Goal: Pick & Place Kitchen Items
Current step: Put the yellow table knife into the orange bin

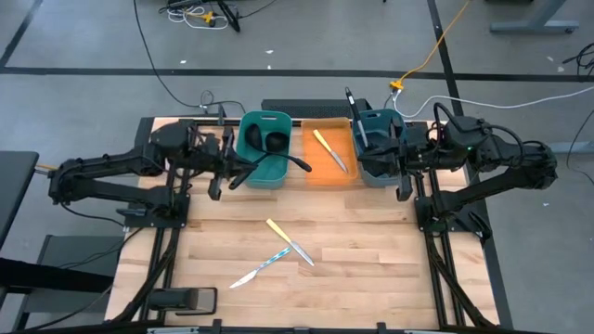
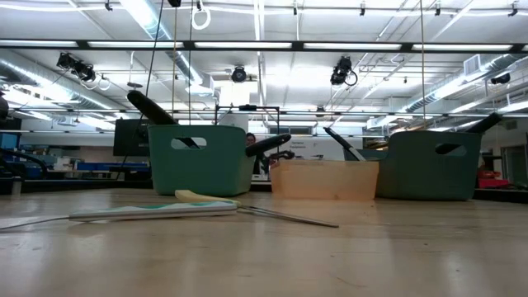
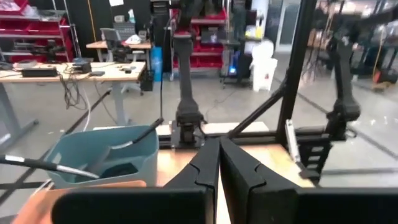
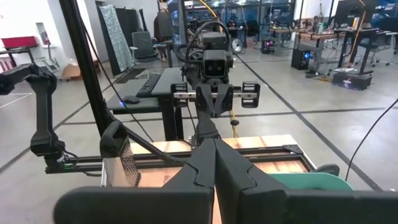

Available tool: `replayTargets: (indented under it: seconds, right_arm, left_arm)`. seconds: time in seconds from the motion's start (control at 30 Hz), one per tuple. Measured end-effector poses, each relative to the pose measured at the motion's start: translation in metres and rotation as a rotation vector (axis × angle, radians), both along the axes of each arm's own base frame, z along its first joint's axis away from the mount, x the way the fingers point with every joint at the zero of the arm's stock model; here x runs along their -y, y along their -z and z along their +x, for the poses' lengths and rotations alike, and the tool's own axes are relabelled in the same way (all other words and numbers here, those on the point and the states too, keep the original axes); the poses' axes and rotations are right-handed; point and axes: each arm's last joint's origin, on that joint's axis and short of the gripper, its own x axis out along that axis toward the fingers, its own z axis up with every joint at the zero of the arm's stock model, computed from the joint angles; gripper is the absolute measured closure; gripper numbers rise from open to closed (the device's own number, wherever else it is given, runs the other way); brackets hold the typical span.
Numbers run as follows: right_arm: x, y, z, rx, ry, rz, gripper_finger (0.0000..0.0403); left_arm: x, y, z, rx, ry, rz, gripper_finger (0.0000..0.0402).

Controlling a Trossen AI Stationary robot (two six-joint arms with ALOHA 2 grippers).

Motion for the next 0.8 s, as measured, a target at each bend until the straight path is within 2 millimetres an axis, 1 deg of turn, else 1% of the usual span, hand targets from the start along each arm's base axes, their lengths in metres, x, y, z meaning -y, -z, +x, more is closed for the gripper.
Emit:
replayTargets:
  seconds: [0.17,0.27,0.6,0.67,0.8]
  right_arm:
    - [0.0,0.0,0.0,-0.001,0.0,-0.005,0.0399]
    - [0.0,0.0,0.0,-0.004,0.0,-0.011,0.0399]
    - [0.0,0.0,0.0,0.002,0.0,-0.008,0.0399]
    - [0.0,0.0,0.0,0.0,0.0,-0.008,0.0399]
    - [0.0,0.001,0.0,-0.007,0.0,-0.007,0.0399]
  left_arm:
    - [-0.002,-0.009,0.01,-0.042,-0.008,0.057,0.0386]
    - [-0.003,-0.009,0.016,-0.06,-0.005,0.078,0.0386]
    - [-0.005,0.006,0.03,-0.167,0.009,0.064,0.0386]
    - [-0.004,0.013,0.033,-0.214,0.024,0.056,0.0386]
    - [0.0,0.02,0.042,-0.249,0.052,0.071,0.0385]
